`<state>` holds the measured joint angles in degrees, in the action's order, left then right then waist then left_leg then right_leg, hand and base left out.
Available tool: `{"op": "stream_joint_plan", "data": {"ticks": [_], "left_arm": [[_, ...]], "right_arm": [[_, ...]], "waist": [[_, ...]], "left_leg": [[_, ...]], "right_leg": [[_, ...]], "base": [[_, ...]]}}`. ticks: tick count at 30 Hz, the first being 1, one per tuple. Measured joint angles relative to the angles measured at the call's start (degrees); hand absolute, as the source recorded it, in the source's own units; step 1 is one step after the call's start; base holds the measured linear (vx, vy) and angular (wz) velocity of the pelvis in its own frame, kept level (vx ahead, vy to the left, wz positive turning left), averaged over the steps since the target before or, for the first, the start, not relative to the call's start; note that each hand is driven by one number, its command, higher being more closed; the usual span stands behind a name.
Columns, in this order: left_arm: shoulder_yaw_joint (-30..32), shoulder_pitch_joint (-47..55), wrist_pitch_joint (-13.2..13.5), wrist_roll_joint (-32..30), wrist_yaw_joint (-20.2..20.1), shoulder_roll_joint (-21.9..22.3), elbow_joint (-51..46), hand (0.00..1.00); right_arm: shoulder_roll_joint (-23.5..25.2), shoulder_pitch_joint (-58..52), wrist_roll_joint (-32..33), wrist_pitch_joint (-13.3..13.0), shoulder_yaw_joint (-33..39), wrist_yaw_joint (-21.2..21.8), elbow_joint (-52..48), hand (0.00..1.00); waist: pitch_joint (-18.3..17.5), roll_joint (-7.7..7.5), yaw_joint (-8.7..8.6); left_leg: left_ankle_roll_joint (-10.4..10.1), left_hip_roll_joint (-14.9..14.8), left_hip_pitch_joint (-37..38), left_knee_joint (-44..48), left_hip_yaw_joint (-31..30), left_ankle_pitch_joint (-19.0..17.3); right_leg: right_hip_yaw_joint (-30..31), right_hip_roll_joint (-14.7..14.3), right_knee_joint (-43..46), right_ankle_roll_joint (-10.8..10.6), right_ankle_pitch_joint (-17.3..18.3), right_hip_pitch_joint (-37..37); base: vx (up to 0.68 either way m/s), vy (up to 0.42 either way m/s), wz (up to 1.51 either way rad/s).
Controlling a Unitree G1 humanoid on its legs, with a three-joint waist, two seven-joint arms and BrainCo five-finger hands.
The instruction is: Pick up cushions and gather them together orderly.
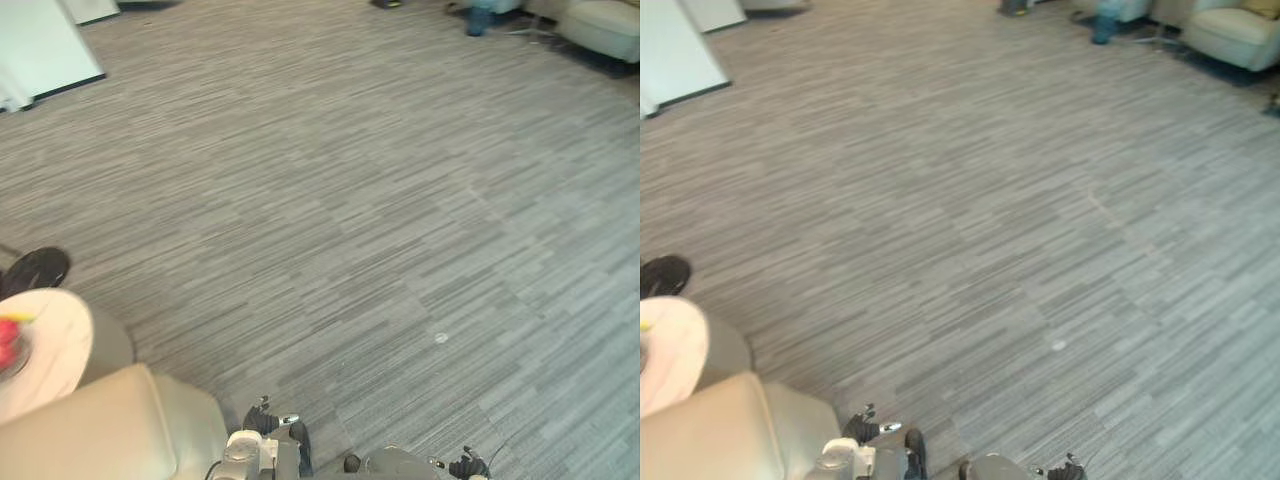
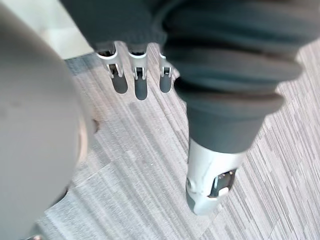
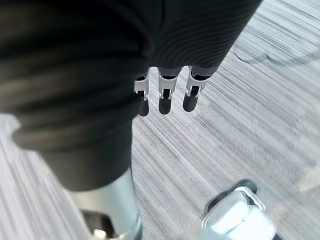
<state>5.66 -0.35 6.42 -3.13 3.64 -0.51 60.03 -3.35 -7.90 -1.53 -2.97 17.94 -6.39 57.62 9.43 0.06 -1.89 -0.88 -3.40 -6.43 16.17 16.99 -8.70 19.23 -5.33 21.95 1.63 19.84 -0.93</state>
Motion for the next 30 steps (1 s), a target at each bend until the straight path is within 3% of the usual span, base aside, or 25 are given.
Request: {"op": "stream_joint_plan", "data": {"ticks": [2,4,5,7,8,9,10,11,12,14,17,18,20,22,24,25,27,29,30], "left_arm": [[-0.09,0.06,-0.6,0.05,0.04,-0.73,0.34,0.0],[-0.79,0.11,-0.74,0.88,0.25,-1.03,1.1,0.0],[-1.24,0.04,-0.74,1.12,0.37,-1.08,1.35,0.0],[-3.58,-0.25,-0.74,1.28,0.98,-0.96,1.58,0.0],[-3.94,-0.49,-0.74,1.39,1.04,-0.95,1.6,0.0],[-4.72,-1.09,-0.74,2.0,1.12,-0.97,1.73,0.0],[-5.03,-1.17,-0.74,2.18,1.15,-1.11,2.0,0.0],[-5.26,-1.09,-0.74,2.21,1.16,-1.6,2.64,0.0],[-5.61,-1.04,-0.75,2.21,1.14,-2.62,3.09,0.0],[-5.59,-1.26,-0.78,2.18,1.01,-1.79,3.7,0.0],[-4.06,-1.36,-0.79,2.1,0.92,-0.04,3.49,0.0],[-2.09,-0.76,-0.83,2.03,0.85,1.08,2.5,0.0],[-0.29,0.49,-0.62,2.04,0.82,2.14,-0.47,0.0],[0.16,0.55,-0.57,2.12,0.92,2.04,-1.11,0.0],[0.12,0.35,-0.53,2.12,0.98,1.95,-1.29,0.0],[0.1,0.27,-0.53,2.12,1.07,2.01,-1.7,0.0],[-0.07,0.12,-0.51,2.12,1.1,2.05,-1.87,0.0],[-0.54,-0.02,-0.45,2.12,1.14,2.06,-2.02,0.0],[-0.6,-0.11,-0.45,2.12,1.13,2.01,-2.01,0.0]], "right_arm": [[0.39,0.16,0.4,-0.04,0.02,0.01,-0.05,0.0],[0.23,0.49,0.46,-0.17,0.08,0.03,0.47,0.0],[0.07,0.64,0.47,-0.22,0.06,0.03,0.77,0.0],[-1.31,1.75,0.53,-0.4,-0.14,0.02,2.04,0.0],[-1.5,1.87,0.56,-0.43,-0.16,0.01,1.99,0.0],[-1.96,2.36,0.66,-0.5,-0.15,-0.12,1.9,0.0],[-2.17,2.6,1.39,-0.52,-0.2,-0.38,1.9,0.0],[-2.03,2.87,1.65,-0.51,-0.25,-0.61,1.96,0.0],[-1.62,2.44,1.65,-0.51,-0.34,-0.74,2.04,0.0],[-1.65,2.56,1.72,-0.55,0.15,-0.92,2.19,0.0],[-1.68,2.0,3.93,-0.77,3.02,-0.92,2.07,0.0],[-1.04,0.77,4.46,-0.77,3.23,-0.97,1.45,0.0],[-0.9,0.4,5.49,-0.63,2.68,-1.0,-0.06,0.0],[-1.35,1.14,6.38,-0.69,2.64,-1.0,-0.26,0.0],[-1.51,1.88,6.62,-0.73,3.11,-1.08,0.0,0.0],[-1.48,2.25,6.71,-0.72,3.51,-1.09,0.08,0.0],[-1.45,2.29,6.72,-0.81,3.85,-1.18,0.51,0.0],[-1.7,2.15,6.82,-0.81,3.86,-1.52,2.18,0.0],[-1.69,2.11,7.23,-0.8,3.85,-1.57,2.25,0.0]], "waist": [[-0.27,-0.49,0.28],[-0.27,-0.31,0.16],[-0.27,-0.17,0.17],[-0.14,1.58,0.08],[-0.1,1.79,-0.01],[0.49,3.0,-0.11],[0.73,3.51,-0.18],[0.68,3.08,-0.29],[0.23,1.65,-0.55],[0.23,3.14,-1.12],[1.02,3.93,-1.6],[1.41,3.37,-1.63],[1.5,3.8,-0.91],[1.52,3.68,-0.55],[1.67,3.41,-0.36],[1.7,3.35,-0.11],[1.75,3.36,0.14],[1.73,3.57,0.31],[1.71,3.62,0.42]], "left_leg": [[0.39,0.15,2.09,-0.2,3.94,-2.04],[0.62,0.1,5.03,-2.08,7.02,-2.58],[0.63,0.05,5.78,-2.59,7.58,-2.58],[0.54,-1.29,8.6,-6.27,9.46,-2.52],[0.47,-1.73,9.03,-6.8,9.71,-2.48],[-0.48,-3.11,10.92,-9.0,11.1,-1.91],[-1.34,-3.77,12.04,-10.37,12.14,-1.41],[-2.31,-3.99,13.32,-11.51,13.4,-0.84],[-2.98,-3.42,14.03,-11.64,13.89,-0.65],[-4.86,-5.06,14.44,-10.67,13.89,0.2],[-6.18,-9.65,11.73,5.01,13.09,1.41],[-5.17,-13.18,8.68,17.68,11.74,2.94],[-4.52,-16.49,3.82,33.6,9.82,0.23],[-4.98,-15.61,0.53,34.98,9.26,-2.36],[-3.8,-12.6,-2.23,28.12,9.0,-3.69],[-3.82,-10.17,-3.44,19.9,8.53,-3.57],[-4.94,-5.88,-4.65,4.96,4.04,-1.11],[-7.01,-3.82,-6.5,-5.53,-0.54,2.29],[-6.46,-3.92,-7.55,-5.74,-0.59,2.64]], "right_leg": [[-0.44,0.87,3.61,-1.39,0.0,-1.6],[-5.54,2.43,7.48,-5.07,0.58,-3.92],[-7.73,3.0,8.0,-5.03,0.88,-4.47],[-20.06,6.61,7.25,-3.92,1.37,-7.89],[-21.6,6.87,6.85,-3.74,1.26,-8.47],[-26.08,7.57,5.87,-3.22,0.49,-10.82],[-28.53,8.13,5.04,-3.06,-0.91,-12.55],[-31.59,9.45,1.58,-2.62,-5.03,-14.51],[-32.5,10.51,0.15,0.12,-10.88,-15.11],[-32.54,9.01,1.24,1.19,-10.09,-14.58],[-32.51,8.32,0.45,3.26,-7.95,-9.92],[-31.64,7.51,-1.5,3.82,-6.94,-5.83],[-28.11,5.57,-2.73,4.77,-5.06,-2.1],[-24.47,4.92,-3.86,5.02,-4.61,0.46],[-20.8,5.18,-5.22,5.24,-4.48,2.38],[-18.39,5.42,-6.09,4.94,-4.61,3.2],[-14.95,5.58,-7.99,4.85,-3.99,5.11],[-12.11,5.1,-10.68,3.07,-2.72,7.53],[-11.24,4.93,-11.27,2.47,-2.01,8.38]], "base": [[0.28,0.135,-1.0],[0.2,0.059,-0.77],[0.23,0.043,-0.8],[0.22,0.0,-0.73],[0.2,-0.081,-0.62],[0.22,-0.13,-0.51],[0.27,-0.185,-0.63],[0.29,-0.23,-0.41],[0.31,-0.283,-0.35],[0.27,-0.289,-0.26],[0.22,-0.306,-0.11],[0.19,-0.23,-0.14],[0.17,-0.165,-0.58],[0.15,-0.034,-0.98],[0.18,0.014,-1.12],[0.22,0.062,-1.11],[0.26,0.083,-1.01],[0.38,0.142,-0.86],[0.53,0.221,-0.94]]}}
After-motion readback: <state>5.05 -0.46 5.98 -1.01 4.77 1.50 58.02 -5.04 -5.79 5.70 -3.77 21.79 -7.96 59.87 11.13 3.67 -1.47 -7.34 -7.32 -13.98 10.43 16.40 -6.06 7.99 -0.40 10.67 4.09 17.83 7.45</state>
